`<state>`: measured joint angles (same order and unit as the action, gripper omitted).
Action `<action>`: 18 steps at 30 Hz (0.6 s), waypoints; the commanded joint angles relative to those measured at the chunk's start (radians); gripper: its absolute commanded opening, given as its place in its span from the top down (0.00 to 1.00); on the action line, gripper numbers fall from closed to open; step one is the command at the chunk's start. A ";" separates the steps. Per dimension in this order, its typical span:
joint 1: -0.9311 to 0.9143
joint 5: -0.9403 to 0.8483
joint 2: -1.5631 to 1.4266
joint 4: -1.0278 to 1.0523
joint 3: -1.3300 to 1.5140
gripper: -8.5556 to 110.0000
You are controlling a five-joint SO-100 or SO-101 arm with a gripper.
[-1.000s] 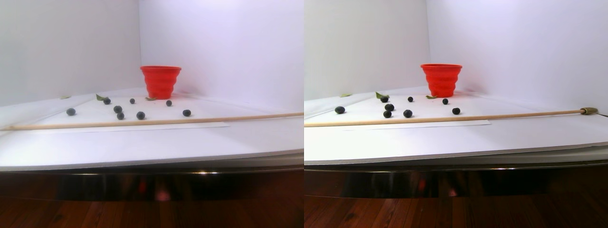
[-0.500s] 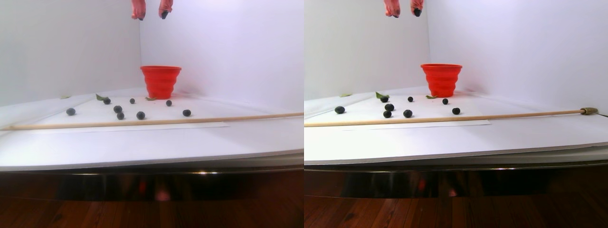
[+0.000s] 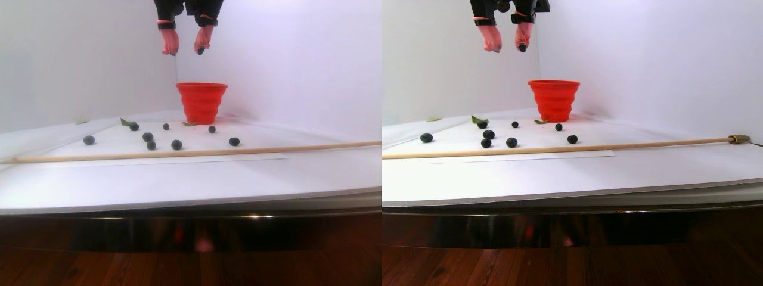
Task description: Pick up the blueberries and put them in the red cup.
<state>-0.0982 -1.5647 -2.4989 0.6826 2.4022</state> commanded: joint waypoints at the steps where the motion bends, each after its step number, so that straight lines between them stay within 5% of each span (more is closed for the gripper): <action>1: 0.006 -0.014 0.009 -0.048 -0.023 0.78; 18: 0.002 -0.064 0.207 -0.189 -0.049 0.78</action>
<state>-0.0982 -1.6230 -2.2948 0.5262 2.4022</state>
